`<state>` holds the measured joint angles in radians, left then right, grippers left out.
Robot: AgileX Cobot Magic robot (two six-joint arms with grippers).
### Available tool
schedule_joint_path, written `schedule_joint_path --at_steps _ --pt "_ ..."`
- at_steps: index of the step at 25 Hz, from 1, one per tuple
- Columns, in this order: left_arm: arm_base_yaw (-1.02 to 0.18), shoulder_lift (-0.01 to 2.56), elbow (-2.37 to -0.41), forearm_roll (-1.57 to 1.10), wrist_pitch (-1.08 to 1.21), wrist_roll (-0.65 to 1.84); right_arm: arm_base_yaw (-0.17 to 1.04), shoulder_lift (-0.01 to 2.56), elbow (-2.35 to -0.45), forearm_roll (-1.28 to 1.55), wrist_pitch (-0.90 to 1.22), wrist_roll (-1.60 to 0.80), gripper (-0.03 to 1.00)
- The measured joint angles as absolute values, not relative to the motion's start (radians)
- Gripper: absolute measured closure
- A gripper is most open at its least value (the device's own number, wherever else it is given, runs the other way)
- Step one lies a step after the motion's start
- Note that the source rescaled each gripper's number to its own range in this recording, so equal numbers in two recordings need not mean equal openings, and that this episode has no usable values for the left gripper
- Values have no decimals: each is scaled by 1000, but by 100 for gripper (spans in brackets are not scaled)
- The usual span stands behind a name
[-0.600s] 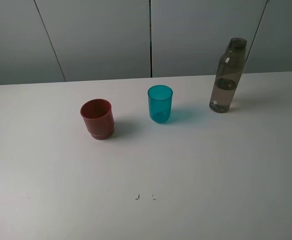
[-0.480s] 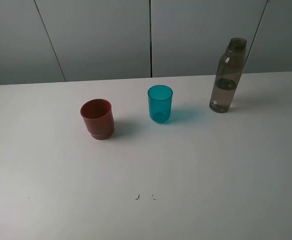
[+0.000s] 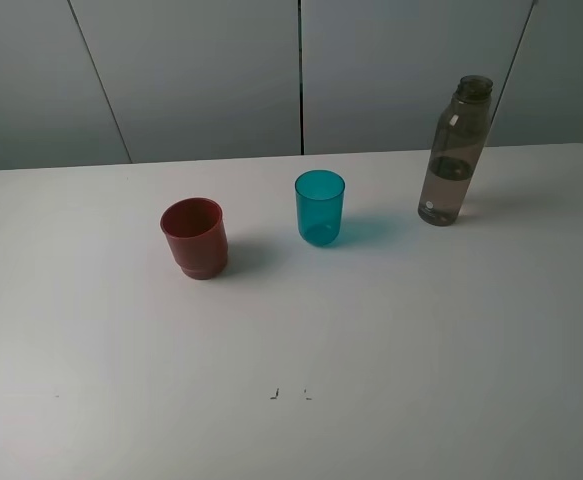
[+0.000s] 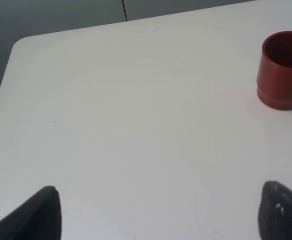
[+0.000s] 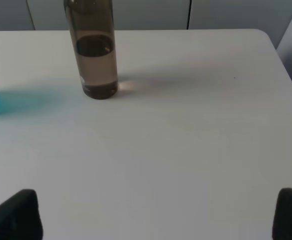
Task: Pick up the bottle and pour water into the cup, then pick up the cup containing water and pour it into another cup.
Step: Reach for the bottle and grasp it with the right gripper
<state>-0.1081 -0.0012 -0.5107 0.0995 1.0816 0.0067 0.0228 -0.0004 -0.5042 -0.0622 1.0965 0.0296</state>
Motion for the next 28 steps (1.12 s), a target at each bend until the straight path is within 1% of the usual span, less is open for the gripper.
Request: schedule_joint_path --at_steps 24,28 --pt "-108 -1 -511 99 1082 7 23 0 -504 -62 1094 30 -3" --pt "-108 -1 -511 99 1082 7 23 78 -546 -57 1013 30 -3"
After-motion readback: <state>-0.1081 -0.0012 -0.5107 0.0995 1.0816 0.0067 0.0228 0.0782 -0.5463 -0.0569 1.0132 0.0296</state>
